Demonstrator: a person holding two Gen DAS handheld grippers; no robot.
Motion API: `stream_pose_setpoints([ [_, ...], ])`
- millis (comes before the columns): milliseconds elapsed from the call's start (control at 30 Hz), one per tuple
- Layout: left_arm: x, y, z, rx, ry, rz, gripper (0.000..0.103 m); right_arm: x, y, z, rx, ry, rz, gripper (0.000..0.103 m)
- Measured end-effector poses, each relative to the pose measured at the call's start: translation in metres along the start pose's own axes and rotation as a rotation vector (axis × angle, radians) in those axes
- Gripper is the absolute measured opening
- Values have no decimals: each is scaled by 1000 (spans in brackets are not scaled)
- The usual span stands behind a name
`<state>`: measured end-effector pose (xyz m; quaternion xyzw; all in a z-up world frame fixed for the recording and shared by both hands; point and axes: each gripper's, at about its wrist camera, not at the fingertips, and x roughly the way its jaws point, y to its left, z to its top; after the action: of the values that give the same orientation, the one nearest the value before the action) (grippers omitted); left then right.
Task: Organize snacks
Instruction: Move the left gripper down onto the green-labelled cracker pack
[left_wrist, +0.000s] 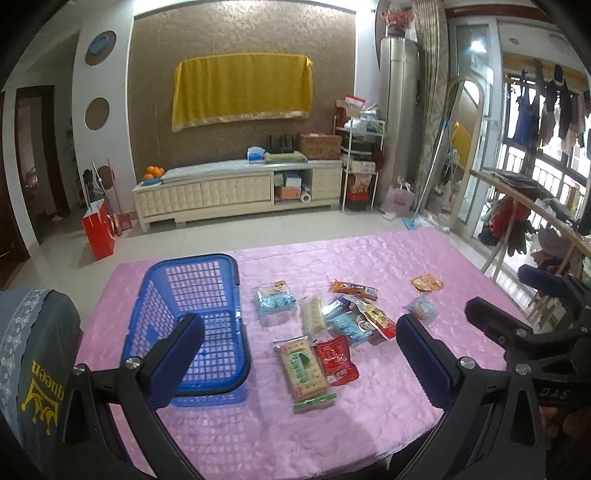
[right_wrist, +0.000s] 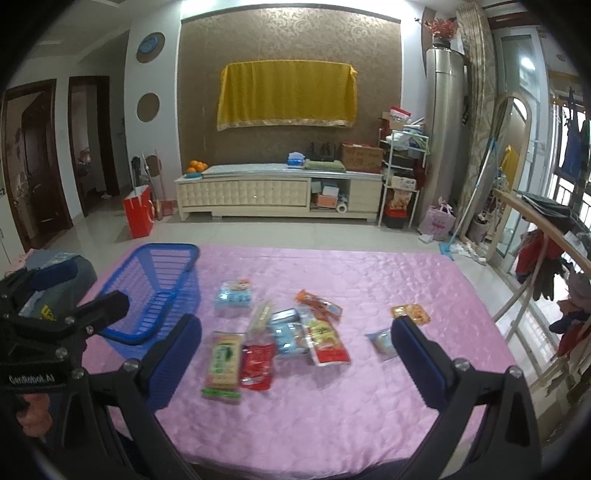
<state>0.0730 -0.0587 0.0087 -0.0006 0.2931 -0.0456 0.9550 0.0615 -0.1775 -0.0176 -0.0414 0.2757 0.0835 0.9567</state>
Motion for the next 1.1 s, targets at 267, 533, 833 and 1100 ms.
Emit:
stream_pose_setpoints([
  [267, 67, -18, 5, 14, 137, 5, 102, 49, -48, -4, 75, 113, 24, 103],
  [533, 122, -33, -16, 23, 280, -3, 82, 97, -61, -33, 93, 247, 74, 89],
  [833, 178, -34, -54, -2, 439, 39, 73, 147, -52, -72, 57, 367, 114, 87],
  [1100, 222, -26, -78, -33, 529, 84, 57, 175, -47, -82, 37, 403, 128, 87],
])
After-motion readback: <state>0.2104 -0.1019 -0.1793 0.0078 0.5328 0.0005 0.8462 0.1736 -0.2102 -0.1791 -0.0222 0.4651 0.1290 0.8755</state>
